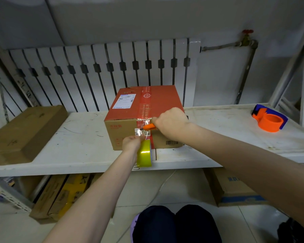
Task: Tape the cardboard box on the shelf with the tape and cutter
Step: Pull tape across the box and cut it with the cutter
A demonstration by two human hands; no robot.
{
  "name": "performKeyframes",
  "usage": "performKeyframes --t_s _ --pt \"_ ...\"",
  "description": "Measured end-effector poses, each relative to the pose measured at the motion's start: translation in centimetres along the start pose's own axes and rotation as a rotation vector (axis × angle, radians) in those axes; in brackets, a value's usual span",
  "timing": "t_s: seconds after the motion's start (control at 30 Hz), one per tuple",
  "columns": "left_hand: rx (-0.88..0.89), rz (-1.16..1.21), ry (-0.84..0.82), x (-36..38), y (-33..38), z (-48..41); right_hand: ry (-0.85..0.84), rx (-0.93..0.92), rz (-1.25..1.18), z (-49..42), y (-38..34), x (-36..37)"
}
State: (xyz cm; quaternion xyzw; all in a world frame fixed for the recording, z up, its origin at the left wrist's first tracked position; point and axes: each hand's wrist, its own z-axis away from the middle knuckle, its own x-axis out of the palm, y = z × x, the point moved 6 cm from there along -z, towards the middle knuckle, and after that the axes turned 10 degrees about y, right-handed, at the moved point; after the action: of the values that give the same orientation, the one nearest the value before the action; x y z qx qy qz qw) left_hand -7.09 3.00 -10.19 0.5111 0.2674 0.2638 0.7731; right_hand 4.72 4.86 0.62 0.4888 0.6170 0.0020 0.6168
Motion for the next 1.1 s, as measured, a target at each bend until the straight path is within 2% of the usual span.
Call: performKeyframes --t_s 0.27,0.67,0.8,0.93,1.1 --pt "0.042 -0.057 -0.014 -0.1 0.2 -0.2 -0.022 -0.044 0.055 -0.3 -1.3 -1.1" --pt "0.051 -0.057 -0.004 -0.1 0.6 0.0 -0.081 0.024 0.058 -1.1 -2.2 -1.2" --pt "0.035 -0.063 0.012 -0.4 0.5 -0.3 -0.154 0.017 0.09 -0.2 -2.0 -0.4" --pt "0.011 -0.09 0.023 -1.1 -0.5 -0.8 -0.06 0.094 -0.01 1.0 -0.4 -0.5" --pt "-0.015 -0.088 0.009 -1.2 -1.3 -0.7 -0.017 0.046 -0.037 0.8 0.2 -1.1"
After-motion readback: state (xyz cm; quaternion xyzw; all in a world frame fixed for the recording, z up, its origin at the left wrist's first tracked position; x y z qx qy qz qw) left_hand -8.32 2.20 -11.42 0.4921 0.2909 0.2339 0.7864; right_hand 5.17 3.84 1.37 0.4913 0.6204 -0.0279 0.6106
